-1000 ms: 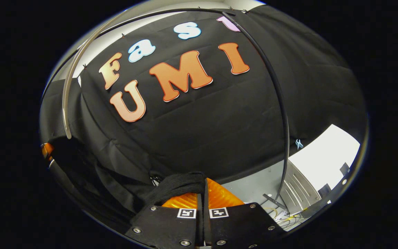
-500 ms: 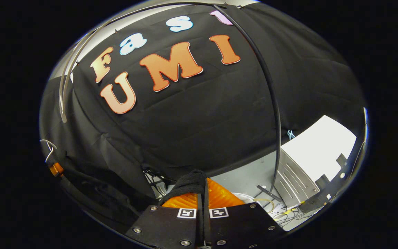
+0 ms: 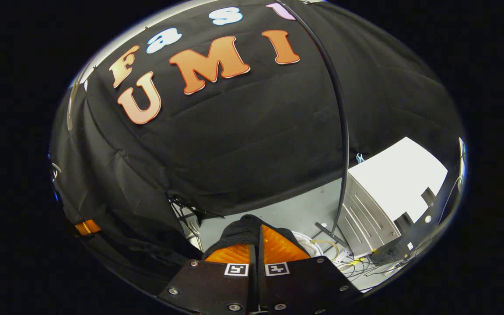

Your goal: Grasp the clothes on the hanger with both hands and then place them into the laundry hamper below.

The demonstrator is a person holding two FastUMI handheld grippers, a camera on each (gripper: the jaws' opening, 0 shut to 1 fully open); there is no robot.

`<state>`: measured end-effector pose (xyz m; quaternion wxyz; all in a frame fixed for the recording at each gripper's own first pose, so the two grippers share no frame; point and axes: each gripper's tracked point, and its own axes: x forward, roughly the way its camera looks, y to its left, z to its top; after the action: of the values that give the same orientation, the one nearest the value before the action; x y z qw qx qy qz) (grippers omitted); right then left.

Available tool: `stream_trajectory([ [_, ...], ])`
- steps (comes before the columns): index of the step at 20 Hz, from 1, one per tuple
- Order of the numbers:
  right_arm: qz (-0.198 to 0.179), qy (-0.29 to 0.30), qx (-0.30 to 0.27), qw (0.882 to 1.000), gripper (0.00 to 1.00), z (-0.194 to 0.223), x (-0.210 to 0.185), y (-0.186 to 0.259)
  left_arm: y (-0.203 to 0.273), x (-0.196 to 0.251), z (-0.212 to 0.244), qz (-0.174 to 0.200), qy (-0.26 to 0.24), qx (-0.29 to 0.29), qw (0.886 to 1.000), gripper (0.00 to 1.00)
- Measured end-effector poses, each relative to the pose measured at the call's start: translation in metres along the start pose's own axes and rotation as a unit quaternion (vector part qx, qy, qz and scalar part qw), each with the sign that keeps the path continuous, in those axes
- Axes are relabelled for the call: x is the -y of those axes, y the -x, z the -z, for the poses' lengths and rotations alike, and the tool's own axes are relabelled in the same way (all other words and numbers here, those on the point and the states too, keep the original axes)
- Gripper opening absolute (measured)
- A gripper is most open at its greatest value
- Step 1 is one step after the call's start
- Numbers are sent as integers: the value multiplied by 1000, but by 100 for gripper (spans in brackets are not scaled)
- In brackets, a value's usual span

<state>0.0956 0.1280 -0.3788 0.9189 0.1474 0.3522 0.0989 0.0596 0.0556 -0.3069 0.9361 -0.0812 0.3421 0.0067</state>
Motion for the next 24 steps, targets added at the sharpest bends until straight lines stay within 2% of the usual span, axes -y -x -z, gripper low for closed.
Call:
stream_trajectory([
  [8, 16, 1, -44, 999, 0, 42, 8, -21, -46, 56, 67, 45, -37, -87, 994, 5],
  [15, 43, 15, -82, 996, 0, 79, 31, -39, -86, 109, 119, 75, -72, -158, 982, 7],
  [21, 54, 19, -120, 991, 0, 112, 52, -56, -101, 123, 161, 70, -96, -218, 969, 7],
  [24, 63, 24, -136, 988, 4, 123, 61, -60, -104, 126, 172, 61, -112, -232, 964, 7],
])
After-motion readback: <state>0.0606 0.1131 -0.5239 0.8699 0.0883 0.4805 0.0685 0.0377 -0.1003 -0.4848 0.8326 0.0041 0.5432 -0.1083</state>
